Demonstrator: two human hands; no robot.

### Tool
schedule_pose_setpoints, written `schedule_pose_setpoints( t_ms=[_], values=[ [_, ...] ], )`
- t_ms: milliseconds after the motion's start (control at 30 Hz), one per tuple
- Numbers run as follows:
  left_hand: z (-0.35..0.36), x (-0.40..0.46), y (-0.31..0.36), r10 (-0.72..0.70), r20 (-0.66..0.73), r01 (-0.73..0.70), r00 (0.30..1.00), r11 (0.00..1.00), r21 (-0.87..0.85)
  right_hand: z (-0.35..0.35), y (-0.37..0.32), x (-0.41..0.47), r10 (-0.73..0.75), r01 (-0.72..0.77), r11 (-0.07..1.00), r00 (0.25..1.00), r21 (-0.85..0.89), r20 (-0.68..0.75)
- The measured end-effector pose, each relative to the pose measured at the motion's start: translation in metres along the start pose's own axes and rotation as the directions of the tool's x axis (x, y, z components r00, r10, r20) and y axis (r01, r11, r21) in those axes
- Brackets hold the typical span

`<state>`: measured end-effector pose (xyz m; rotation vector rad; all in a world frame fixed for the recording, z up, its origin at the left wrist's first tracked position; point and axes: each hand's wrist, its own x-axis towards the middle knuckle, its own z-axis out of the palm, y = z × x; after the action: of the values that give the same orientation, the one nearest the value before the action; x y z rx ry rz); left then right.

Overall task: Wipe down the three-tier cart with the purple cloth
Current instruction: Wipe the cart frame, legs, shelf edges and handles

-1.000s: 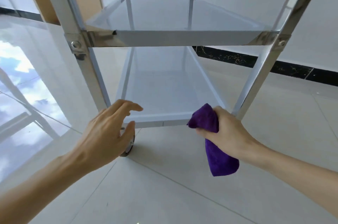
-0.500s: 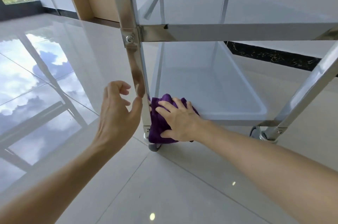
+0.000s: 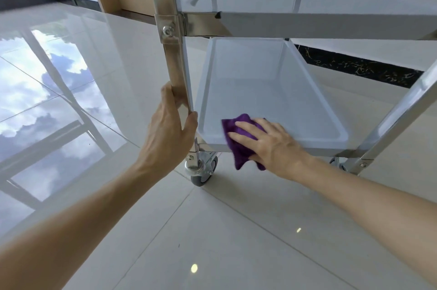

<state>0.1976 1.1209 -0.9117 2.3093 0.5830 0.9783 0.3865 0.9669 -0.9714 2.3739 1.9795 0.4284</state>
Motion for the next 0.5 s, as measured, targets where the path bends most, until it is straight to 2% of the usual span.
schedule_pose_setpoints(
  t_ms=[133,233,333,400,500],
  values=[
    [-0.001,0.002,-0.002,0.021,0.012,-0.021,1.0,1.0,0.002,-0.001,0.054,-0.056,0.081,-0.083,0.993,0.996,-0.089,-0.033],
    [-0.001,0.002,-0.001,0.027,0.014,-0.027,1.0,1.0,0.003,0.001,0.063,-0.072,0.127,-0.13,0.979,0.991,-0.16,-0.03],
    [-0.002,0.001,-0.003,0.016,-0.005,-0.016,1.0,1.0,0.011,-0.004,0.034,-0.048,0.121,-0.124,0.978,0.992,-0.171,-0.025],
    [-0.002,0.0,-0.003,0.018,-0.01,-0.017,1.0,1.0,0.025,-0.007,0.001,-0.016,0.089,-0.083,0.983,0.996,-0.162,0.03],
    [-0.001,-0.002,-0.003,0.009,-0.02,-0.008,1.0,0.999,0.043,-0.005,-0.045,0.031,0.034,-0.026,0.997,0.993,-0.067,0.109]
  ],
)
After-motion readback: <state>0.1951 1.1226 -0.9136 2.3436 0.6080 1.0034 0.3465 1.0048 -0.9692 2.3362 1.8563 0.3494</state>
